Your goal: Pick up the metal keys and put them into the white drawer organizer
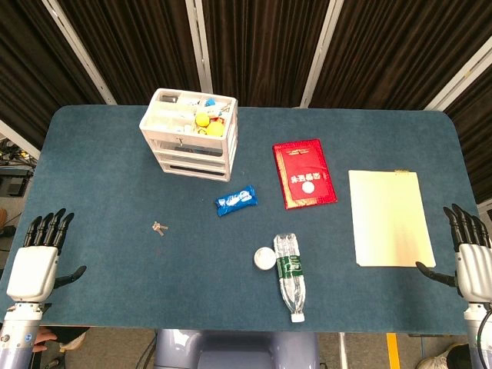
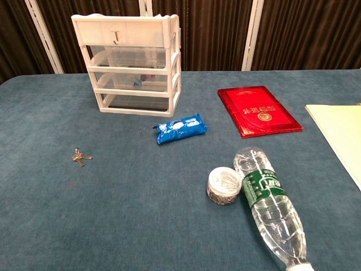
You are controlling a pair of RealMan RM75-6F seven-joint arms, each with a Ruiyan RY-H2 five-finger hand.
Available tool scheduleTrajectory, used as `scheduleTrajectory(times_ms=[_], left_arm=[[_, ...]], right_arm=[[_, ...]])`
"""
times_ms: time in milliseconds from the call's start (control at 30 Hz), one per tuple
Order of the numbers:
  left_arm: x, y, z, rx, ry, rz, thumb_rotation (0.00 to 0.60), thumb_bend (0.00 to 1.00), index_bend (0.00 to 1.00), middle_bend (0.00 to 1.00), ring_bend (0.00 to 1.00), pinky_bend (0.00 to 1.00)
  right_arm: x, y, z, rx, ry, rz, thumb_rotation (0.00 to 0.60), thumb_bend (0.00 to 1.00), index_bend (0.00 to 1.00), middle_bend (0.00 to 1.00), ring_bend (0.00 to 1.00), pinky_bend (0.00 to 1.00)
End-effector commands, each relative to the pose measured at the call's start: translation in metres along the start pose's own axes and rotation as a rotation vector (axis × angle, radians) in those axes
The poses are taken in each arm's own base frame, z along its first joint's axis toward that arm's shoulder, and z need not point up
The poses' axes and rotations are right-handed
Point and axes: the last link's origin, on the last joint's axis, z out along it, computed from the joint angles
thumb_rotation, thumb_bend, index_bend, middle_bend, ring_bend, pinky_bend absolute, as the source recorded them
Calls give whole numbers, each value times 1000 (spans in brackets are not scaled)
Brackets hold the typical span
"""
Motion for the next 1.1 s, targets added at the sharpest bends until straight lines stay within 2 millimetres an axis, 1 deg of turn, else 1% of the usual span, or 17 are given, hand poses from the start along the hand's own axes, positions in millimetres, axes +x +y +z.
scheduleTrajectory(times_ms=[33, 333, 400, 433, 500, 533, 567, 633, 667, 733, 800, 833, 900, 1033, 1100], left_arm=[[0, 0, 0, 3, 0, 0, 600, 125, 0, 0, 0, 0], [-2, 2, 2, 8, -14, 9, 600, 127, 1, 0, 0, 0], [-2, 4, 5, 11, -18, 8, 600, 129, 22, 6, 4, 5], [-1, 6, 8, 12, -16, 9, 600, 137, 49, 37, 28, 30], [2, 9, 13, 8, -9, 16, 600, 174, 148, 183, 156, 134], [3, 11, 18, 5, -5, 23, 600, 200, 196, 277, 250, 194], [3, 12, 20, 4, -7, 26, 600, 218, 225, 336, 314, 231], [4, 15, 32, -6, -4, 50, 600, 269, 308, 516, 504, 358], [3, 16, 37, -10, -7, 55, 600, 281, 336, 571, 555, 398], [0, 20, 49, -15, -21, 64, 600, 298, 420, 724, 680, 516], [-3, 24, 62, -23, -42, 78, 600, 305, 481, 818, 755, 591], [-4, 26, 69, -32, -51, 92, 600, 308, 501, 855, 785, 621], [-7, 32, 86, -66, -78, 140, 600, 309, 511, 884, 809, 647], [-15, 44, 116, -189, -158, 261, 600, 308, 518, 893, 817, 664], [-17, 51, 130, -255, -166, 329, 600, 293, 535, 900, 821, 671]], right_arm=[[0, 0, 0, -1, 3, 3, 600, 62, 0, 0, 0, 0], [1, -1, -1, 4, 3, 6, 600, 62, 0, 0, 0, 0], [1, -1, -1, 3, 3, 7, 600, 63, 0, 0, 0, 0], [0, -1, -1, 3, 2, 7, 600, 62, 0, 0, 0, 0], [0, -1, -1, 4, 1, 6, 600, 62, 0, 0, 0, 0], [0, -2, -1, 4, 2, 6, 600, 62, 0, 0, 0, 0], [0, -2, -1, 4, 2, 6, 600, 62, 0, 0, 0, 0], [0, -2, -1, 4, 1, 6, 600, 62, 0, 0, 0, 0], [0, -2, -1, 4, 1, 7, 600, 62, 0, 0, 0, 0], [0, -2, -1, 4, -1, 5, 600, 62, 0, 0, 0, 0], [0, -1, -1, 2, -2, 5, 600, 62, 0, 0, 0, 0], [0, -1, -1, 1, -1, 6, 600, 62, 0, 0, 0, 0], [1, -1, 0, 0, 2, 7, 600, 62, 0, 0, 0, 0], [0, -1, 0, 2, -1, 3, 600, 62, 0, 0, 0, 0], [0, -1, 0, 2, -1, 3, 600, 62, 0, 0, 0, 0]])
